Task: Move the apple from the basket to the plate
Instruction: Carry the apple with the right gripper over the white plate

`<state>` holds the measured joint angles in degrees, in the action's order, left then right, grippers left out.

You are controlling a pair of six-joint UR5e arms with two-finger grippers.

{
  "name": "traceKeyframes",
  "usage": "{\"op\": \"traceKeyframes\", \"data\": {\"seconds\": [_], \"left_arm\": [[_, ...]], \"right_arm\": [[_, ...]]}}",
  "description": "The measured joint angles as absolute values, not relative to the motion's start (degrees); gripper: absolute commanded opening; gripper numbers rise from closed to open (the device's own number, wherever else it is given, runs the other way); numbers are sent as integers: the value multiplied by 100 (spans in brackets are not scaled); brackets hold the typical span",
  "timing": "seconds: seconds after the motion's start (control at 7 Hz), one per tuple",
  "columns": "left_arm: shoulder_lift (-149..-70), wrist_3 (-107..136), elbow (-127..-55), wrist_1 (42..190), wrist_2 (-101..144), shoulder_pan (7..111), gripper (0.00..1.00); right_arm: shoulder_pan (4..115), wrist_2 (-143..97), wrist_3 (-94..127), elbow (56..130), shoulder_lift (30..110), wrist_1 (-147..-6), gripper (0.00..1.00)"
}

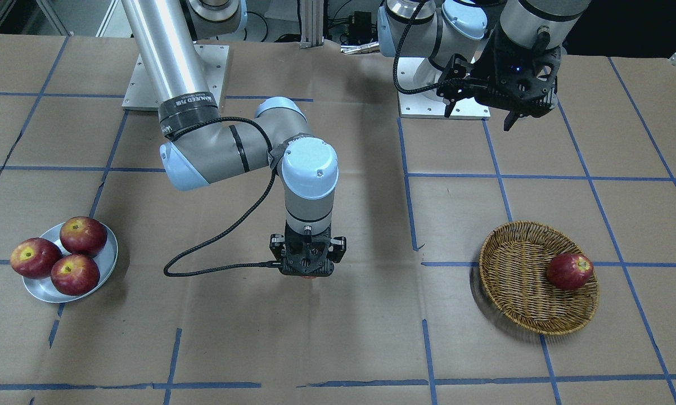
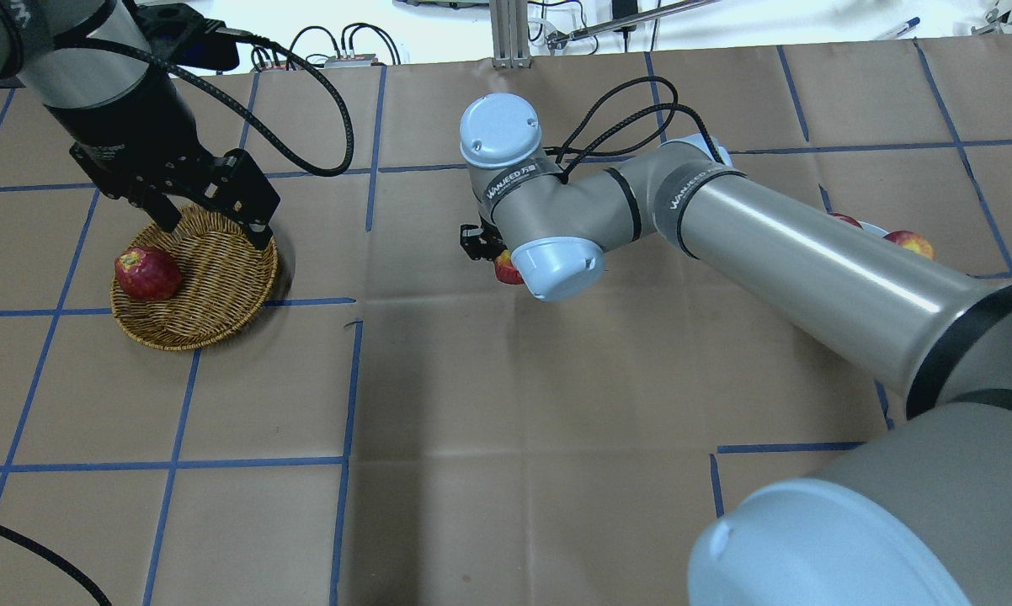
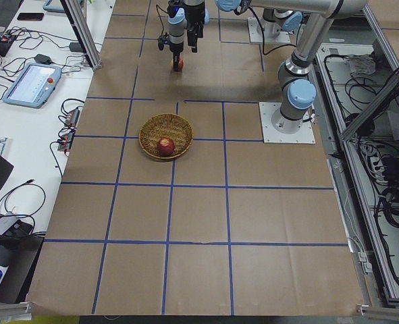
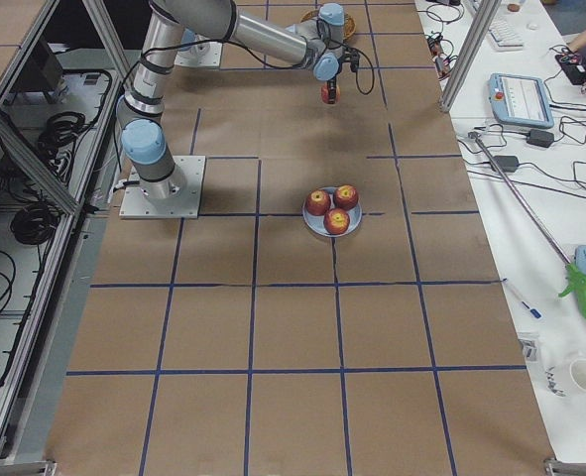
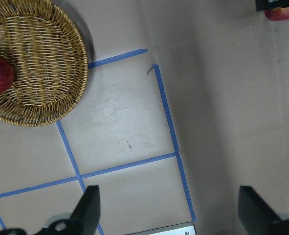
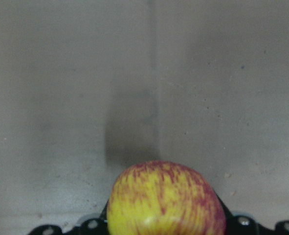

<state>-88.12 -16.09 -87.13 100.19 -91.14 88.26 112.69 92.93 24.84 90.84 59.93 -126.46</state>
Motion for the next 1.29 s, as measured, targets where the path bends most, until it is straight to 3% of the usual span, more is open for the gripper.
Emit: {"op": "traceKeyframes", "data": {"seconds": [0.43,0.71,1.29], "left_arm": [[-8851,-1595,-8715,10019,-9128,8824,99],[-8855,-1589,-8718,10020,-9125,8824,99],[-8839,-1537,-8827,10012,-9054,8832,99]], "right_arm": [[10514,9234,1733,9214,7189,-11469,52],[9516,9214,390,9711,7879,-11137,52],[7468,9171,-2385,10282,8393,-11116,52]]}}
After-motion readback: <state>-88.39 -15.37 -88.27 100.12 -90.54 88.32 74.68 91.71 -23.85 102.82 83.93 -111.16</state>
